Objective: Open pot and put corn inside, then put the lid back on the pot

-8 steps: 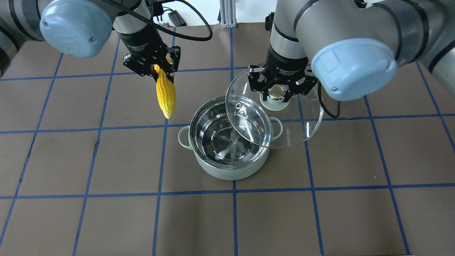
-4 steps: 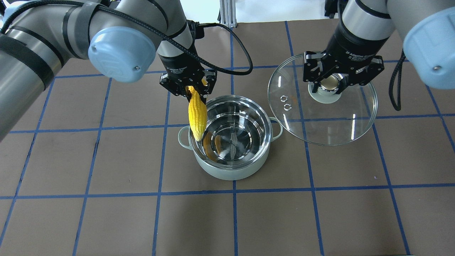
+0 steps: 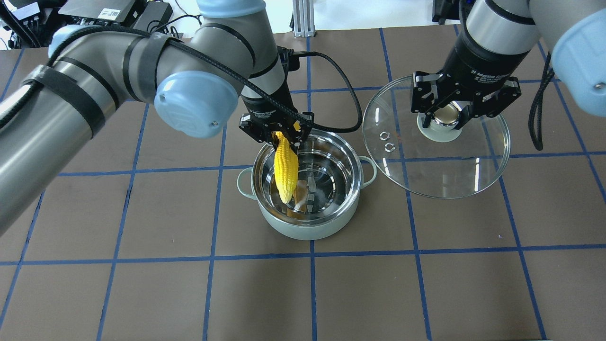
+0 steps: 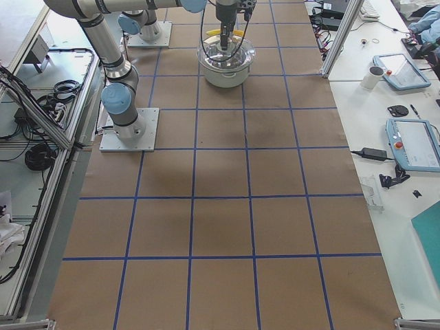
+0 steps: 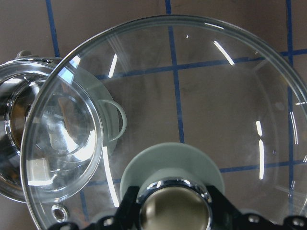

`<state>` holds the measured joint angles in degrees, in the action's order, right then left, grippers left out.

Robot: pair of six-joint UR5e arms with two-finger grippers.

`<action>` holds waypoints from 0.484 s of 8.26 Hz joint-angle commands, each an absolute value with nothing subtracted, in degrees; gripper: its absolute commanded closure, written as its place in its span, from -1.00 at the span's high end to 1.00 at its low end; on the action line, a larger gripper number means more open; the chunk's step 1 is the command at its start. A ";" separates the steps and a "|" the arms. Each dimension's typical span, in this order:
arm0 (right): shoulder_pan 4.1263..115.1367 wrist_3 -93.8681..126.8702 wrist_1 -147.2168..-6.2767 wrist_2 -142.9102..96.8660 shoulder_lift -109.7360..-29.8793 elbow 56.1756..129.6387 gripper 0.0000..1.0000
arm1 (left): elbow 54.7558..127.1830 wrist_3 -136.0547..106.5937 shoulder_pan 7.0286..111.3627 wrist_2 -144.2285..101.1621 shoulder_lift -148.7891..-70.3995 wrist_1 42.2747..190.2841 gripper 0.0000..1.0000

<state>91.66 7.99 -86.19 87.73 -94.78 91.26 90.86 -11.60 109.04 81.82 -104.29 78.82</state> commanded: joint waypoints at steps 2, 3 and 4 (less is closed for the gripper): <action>91.67 7.65 -86.04 87.63 -94.83 91.32 -0.77 | 93.60 -15.82 113.29 82.18 -109.51 69.26 -1.00; 91.67 7.47 -86.04 87.71 -94.83 91.32 -0.77 | 93.69 -15.39 113.38 82.26 -109.51 69.34 -0.67; 91.67 7.47 -85.96 87.71 -94.83 91.32 -0.77 | 93.69 -15.12 113.38 82.35 -109.34 69.35 0.72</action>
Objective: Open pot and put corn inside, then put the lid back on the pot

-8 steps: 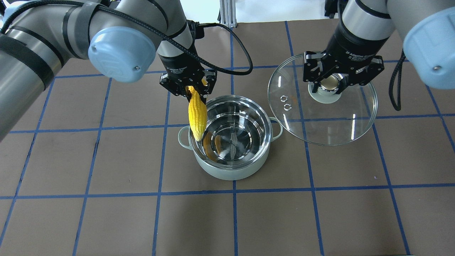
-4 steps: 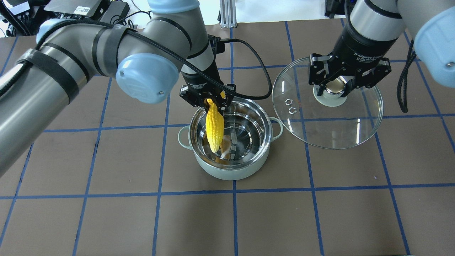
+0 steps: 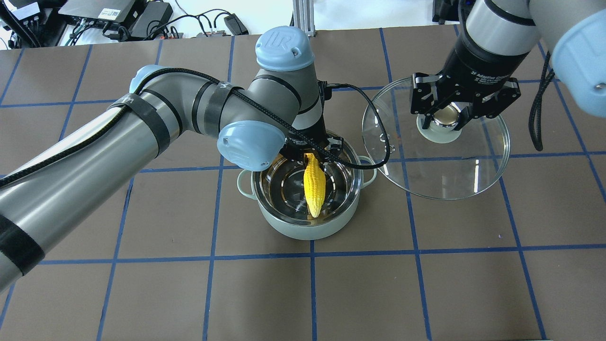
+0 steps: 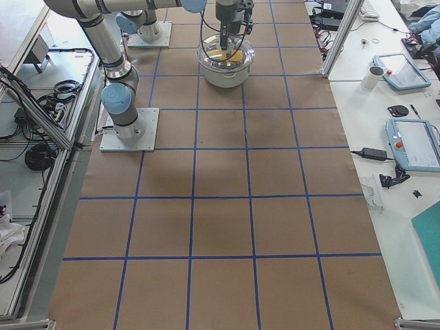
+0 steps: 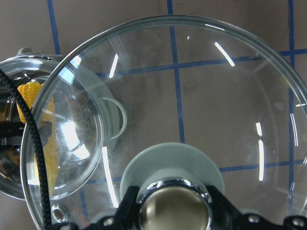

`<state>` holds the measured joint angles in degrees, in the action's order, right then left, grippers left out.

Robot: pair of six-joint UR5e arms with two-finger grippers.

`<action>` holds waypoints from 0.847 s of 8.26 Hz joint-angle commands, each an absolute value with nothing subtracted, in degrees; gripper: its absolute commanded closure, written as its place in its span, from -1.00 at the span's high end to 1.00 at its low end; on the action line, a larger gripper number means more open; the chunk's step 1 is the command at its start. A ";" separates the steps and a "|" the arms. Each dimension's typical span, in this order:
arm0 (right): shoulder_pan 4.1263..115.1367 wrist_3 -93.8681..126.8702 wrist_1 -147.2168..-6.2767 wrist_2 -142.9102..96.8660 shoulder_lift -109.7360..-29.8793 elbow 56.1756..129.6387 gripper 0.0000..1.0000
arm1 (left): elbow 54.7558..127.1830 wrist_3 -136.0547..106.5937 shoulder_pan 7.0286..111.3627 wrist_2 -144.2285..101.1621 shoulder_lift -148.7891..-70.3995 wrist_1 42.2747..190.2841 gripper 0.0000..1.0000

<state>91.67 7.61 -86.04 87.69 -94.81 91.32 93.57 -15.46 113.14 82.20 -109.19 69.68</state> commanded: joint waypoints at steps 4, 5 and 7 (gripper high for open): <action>91.67 7.47 -85.96 87.63 -94.83 91.32 -0.77 | 91.77 -13.63 112.16 83.76 -106.53 78.20 1.00; 91.67 7.47 -85.96 87.63 -94.83 91.32 -0.77 | 90.19 -13.54 111.19 83.76 -105.31 80.05 1.00; 91.67 7.47 -85.96 87.63 -94.83 91.32 -0.77 | 86.33 -13.45 106.12 83.93 -104.15 83.22 1.00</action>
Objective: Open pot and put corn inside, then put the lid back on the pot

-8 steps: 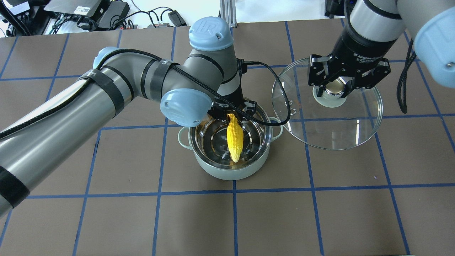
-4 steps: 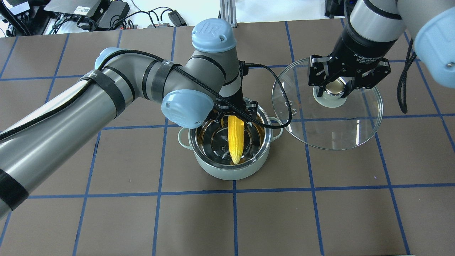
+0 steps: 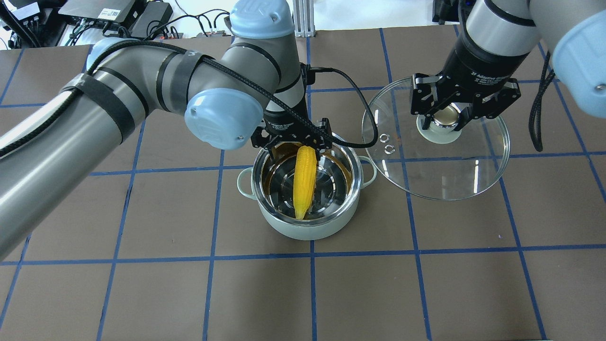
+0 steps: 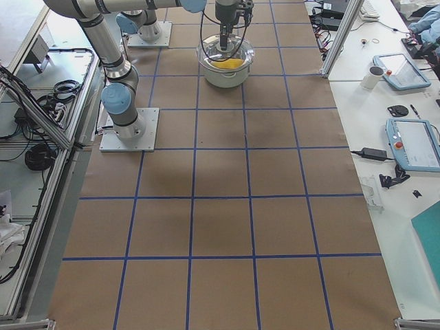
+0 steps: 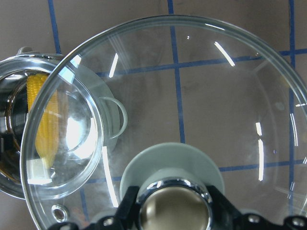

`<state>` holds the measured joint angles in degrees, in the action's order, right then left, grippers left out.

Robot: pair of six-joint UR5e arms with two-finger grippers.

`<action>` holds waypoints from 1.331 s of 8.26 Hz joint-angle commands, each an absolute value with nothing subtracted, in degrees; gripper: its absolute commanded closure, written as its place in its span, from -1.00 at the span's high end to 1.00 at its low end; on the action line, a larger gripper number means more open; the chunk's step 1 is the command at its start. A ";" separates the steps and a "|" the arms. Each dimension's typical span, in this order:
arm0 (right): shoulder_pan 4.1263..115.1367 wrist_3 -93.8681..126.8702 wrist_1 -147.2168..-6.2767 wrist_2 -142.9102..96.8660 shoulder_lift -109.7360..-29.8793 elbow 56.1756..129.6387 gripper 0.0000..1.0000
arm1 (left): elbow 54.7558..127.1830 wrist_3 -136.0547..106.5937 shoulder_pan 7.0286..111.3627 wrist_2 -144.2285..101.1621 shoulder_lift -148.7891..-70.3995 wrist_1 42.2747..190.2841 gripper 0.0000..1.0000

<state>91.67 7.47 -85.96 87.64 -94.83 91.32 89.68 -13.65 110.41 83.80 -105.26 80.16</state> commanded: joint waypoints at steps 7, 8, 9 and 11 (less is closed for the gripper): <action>101.04 12.01 -90.06 86.39 -87.92 89.04 -0.86 | 79.80 -4.04 87.47 90.17 -101.08 90.88 1.00; 106.03 18.91 -95.22 86.83 -84.50 88.95 -0.86 | 79.89 -3.87 85.19 90.26 -101.07 90.97 1.00; 110.35 24.47 -99.01 86.92 -81.59 89.03 -0.86 | 79.89 -3.69 83.60 89.74 -100.90 91.23 1.00; 115.55 32.22 -108.50 86.92 -75.00 89.47 -0.86 | 79.98 -0.71 83.32 89.56 -100.99 91.14 1.00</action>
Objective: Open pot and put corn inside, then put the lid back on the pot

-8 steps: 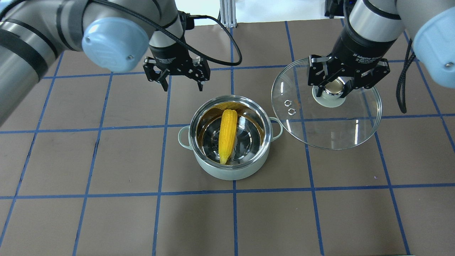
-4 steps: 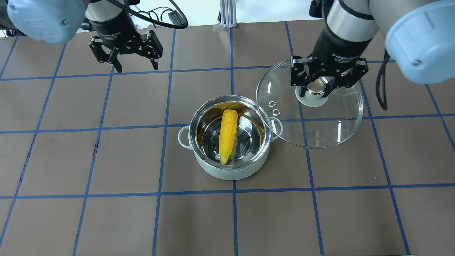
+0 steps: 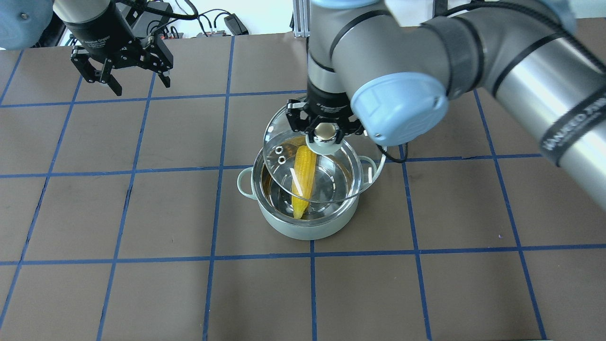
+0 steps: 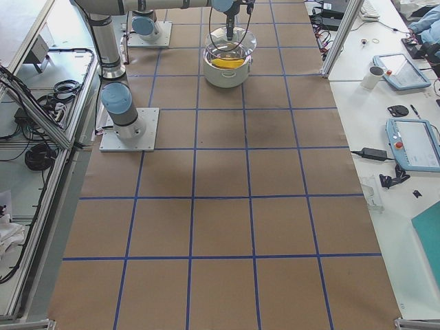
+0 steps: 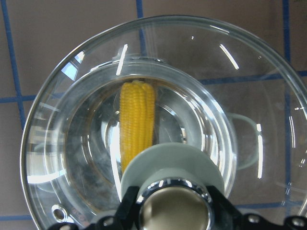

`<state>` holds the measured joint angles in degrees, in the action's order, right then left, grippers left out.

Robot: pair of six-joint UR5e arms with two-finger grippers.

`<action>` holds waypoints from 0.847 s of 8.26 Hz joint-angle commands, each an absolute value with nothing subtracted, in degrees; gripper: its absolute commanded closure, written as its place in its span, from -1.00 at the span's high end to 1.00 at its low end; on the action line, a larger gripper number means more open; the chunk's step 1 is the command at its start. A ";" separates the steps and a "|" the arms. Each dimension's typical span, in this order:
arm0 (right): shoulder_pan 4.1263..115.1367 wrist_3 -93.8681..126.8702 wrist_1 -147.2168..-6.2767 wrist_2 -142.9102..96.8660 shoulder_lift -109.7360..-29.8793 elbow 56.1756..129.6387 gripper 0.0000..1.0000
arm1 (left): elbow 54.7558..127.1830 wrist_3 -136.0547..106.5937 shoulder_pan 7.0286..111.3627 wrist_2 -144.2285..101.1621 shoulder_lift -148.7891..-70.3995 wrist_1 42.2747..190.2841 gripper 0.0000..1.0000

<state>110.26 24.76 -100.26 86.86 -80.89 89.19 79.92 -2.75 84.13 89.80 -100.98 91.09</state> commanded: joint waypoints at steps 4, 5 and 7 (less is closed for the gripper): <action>115.84 31.56 -108.19 88.15 -74.44 91.67 -0.86 | 80.33 -1.05 83.58 90.44 -100.81 91.14 1.00; 115.75 31.47 -108.11 88.59 -74.44 91.76 -0.86 | 80.33 -1.05 83.67 90.35 -100.81 91.14 1.00; 115.75 31.46 -108.02 88.86 -74.44 91.85 -0.86 | 80.33 -1.14 83.58 89.74 -100.90 91.14 1.00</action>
<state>115.77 31.53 -108.11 88.47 -74.42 91.70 80.30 -1.08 83.62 90.10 -100.86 91.10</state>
